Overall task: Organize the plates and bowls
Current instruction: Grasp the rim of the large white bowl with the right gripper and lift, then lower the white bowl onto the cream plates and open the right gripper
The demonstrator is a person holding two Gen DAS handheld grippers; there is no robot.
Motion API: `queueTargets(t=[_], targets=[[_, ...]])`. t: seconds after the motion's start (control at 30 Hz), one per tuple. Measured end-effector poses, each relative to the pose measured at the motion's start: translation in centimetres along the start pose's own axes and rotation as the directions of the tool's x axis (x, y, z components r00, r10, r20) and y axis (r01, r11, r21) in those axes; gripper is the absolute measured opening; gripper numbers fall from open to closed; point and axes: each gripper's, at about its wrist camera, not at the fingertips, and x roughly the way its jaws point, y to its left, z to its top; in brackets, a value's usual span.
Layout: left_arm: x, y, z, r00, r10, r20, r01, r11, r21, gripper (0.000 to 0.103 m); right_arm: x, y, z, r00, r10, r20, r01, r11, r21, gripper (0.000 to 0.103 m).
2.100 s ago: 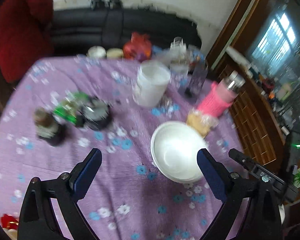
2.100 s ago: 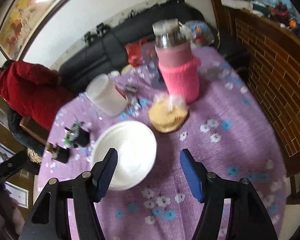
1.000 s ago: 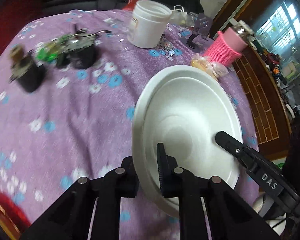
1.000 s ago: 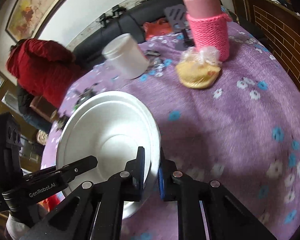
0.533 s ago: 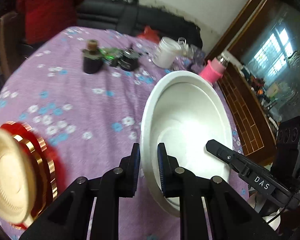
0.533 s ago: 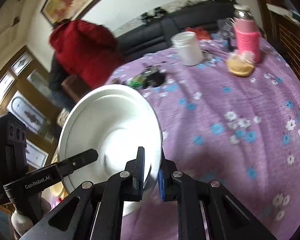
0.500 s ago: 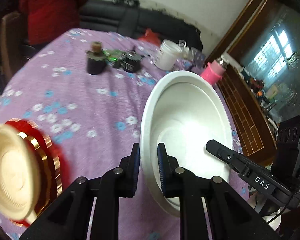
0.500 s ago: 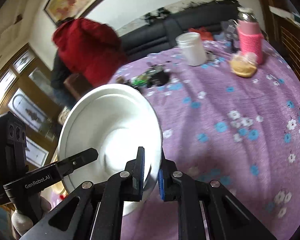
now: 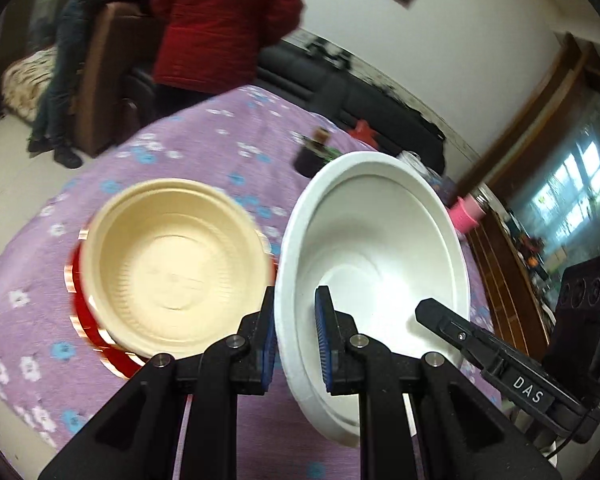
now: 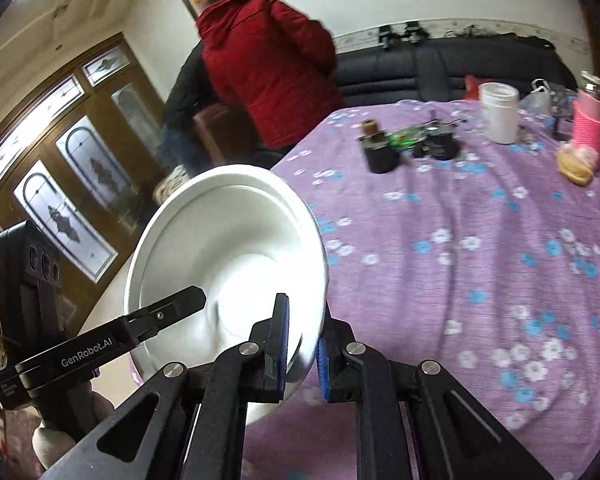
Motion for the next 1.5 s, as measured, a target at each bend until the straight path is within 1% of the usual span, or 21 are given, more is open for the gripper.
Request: queueTargets(t=[0.13, 0.3, 0.4, 0.53, 0.63, 0.7, 0.77, 0.83, 0.87, 0.93, 1.03, 1.13, 1.23, 1.3, 1.43, 1.5], targets=[[-0.8, 2.5, 0.6, 0.997, 0.066, 0.040, -0.065, 0.998, -0.023, 0.016, 2.9, 2.1, 0.5, 0.999, 0.027, -0.024, -0.027, 0.999, -0.017, 0.014], [-1.2, 5.5, 1.4, 0.991, 0.122, 0.063, -0.118, 0.991, -0.062, 0.016, 6.5, 4.4, 1.3, 0.997, 0.048, -0.059, -0.050, 0.998, -0.032, 0.014], [-1.1, 7.1, 1.7, 0.986, 0.151, 0.063, -0.146, 0.986, -0.081, 0.018, 8.7, 5.5, 1.3, 0.995, 0.052, -0.087, -0.056, 0.997, -0.045, 0.014], [-0.6, 8.2, 1.7, 0.980, 0.190, 0.053, -0.185, 0.979, -0.084, 0.022, 10.5, 6.3, 1.1, 0.994, 0.031, -0.109, -0.040, 0.996, -0.078, 0.014], [-0.4, 8.8, 1.8, 0.977, 0.209, 0.052, -0.204, 0.975, -0.083, 0.023, 11.8, 6.6, 1.0, 0.991, 0.028, -0.132, -0.039, 0.996, -0.081, 0.014], [-0.3, 9.0, 1.7, 0.975, 0.213, 0.055, -0.208, 0.975, -0.082, 0.029, 12.6, 6.6, 0.8, 0.989, 0.025, -0.146, -0.038, 0.996, -0.082, 0.014], [-0.4, 9.1, 1.7, 0.975, 0.215, 0.060, -0.210, 0.974, -0.081, 0.044, 13.0, 6.6, 0.6, 0.988, 0.018, -0.156, -0.032, 0.996, -0.087, 0.014], [-0.5, 9.2, 1.6, 0.971, 0.228, 0.067, -0.223, 0.972, -0.077, 0.052, 13.3, 6.7, 0.5, 0.987, 0.011, -0.162, -0.026, 0.996, -0.091, 0.014], [-0.7, 9.3, 1.6, 0.970, 0.233, 0.072, -0.228, 0.971, -0.075, 0.054, 13.4, 6.8, 0.4, 0.987, 0.005, -0.161, -0.021, 0.995, -0.096, 0.014], [-1.1, 9.5, 1.6, 0.968, 0.236, 0.085, -0.230, 0.970, -0.078, 0.055, 13.6, 6.9, 0.5, 0.988, -0.009, -0.155, -0.009, 0.994, -0.113, 0.014], [-1.9, 9.6, 1.6, 0.969, 0.226, 0.104, -0.217, 0.972, -0.089, 0.060, 13.5, 7.3, 0.3, 0.989, -0.017, -0.147, -0.003, 0.991, -0.133, 0.015], [-2.8, 9.8, 1.6, 0.966, 0.225, 0.126, -0.214, 0.972, -0.094, 0.062, 13.4, 7.8, 0.1, 0.992, -0.050, -0.113, 0.031, 0.986, -0.161, 0.016], [-3.7, 9.8, 1.6, 0.964, 0.224, 0.145, -0.210, 0.972, -0.100, 0.064, 13.0, 8.4, -0.1, 0.995, -0.069, -0.070, 0.054, 0.978, -0.200, 0.021], [-4.3, 9.9, 1.5, 0.961, 0.226, 0.157, -0.212, 0.972, -0.102, 0.067, 12.7, 8.8, -0.1, 0.996, -0.074, -0.044, 0.062, 0.974, -0.219, 0.033], [-4.8, 9.8, 1.4, 0.959, 0.230, 0.169, -0.216, 0.972, -0.098, 0.069, 12.2, 9.6, -0.4, 0.994, -0.108, 0.012, 0.107, 0.956, -0.274, 0.044], [-5.0, 9.9, 1.2, 0.957, 0.234, 0.172, -0.220, 0.971, -0.097, 0.070, 11.9, 10.0, -0.5, 0.991, -0.124, 0.042, 0.131, 0.945, -0.298, 0.053]])
